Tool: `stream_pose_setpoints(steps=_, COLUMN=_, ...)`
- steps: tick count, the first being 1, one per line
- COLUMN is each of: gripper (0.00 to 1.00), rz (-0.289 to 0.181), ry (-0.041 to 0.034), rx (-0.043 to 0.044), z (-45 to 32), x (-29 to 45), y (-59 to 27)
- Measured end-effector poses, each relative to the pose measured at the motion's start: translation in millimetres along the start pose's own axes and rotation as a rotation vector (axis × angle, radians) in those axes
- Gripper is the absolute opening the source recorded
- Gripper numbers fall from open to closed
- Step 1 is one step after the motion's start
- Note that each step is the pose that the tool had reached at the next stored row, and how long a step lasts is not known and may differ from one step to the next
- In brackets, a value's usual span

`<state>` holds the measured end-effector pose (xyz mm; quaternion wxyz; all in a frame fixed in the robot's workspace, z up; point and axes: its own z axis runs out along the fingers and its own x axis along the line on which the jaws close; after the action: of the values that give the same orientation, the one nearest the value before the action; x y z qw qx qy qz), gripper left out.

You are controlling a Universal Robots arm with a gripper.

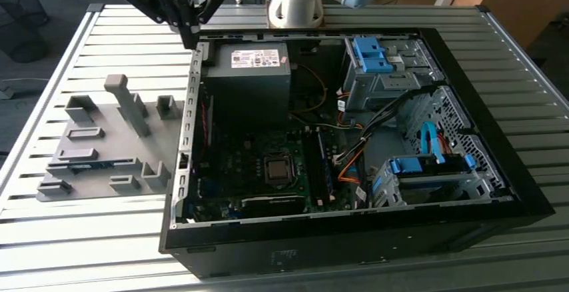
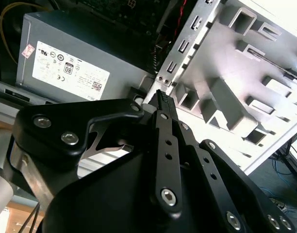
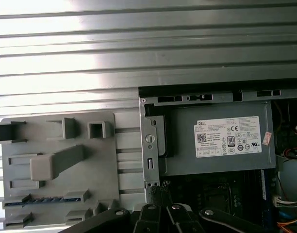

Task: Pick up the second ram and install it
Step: 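Reach for the second ram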

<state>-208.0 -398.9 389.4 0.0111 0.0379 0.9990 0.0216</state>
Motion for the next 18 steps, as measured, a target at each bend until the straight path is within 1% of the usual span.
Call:
stream_pose_setpoints(steps=13, gripper=0.11, rz=0.0, ry=0.0, rx=0.0, z=0.1, x=25.5, y=-2.0)
stream_pose_setpoints(steps=15, gripper=0.11, rz=0.0, ry=0.0, rx=0.0, z=0.1, x=28.0, y=-2.2)
stream_pose_setpoints(steps=18, gripper=0.11, rz=0.0, ry=0.0, rx=0.0, z=0.1, x=28.3, y=-2.2)
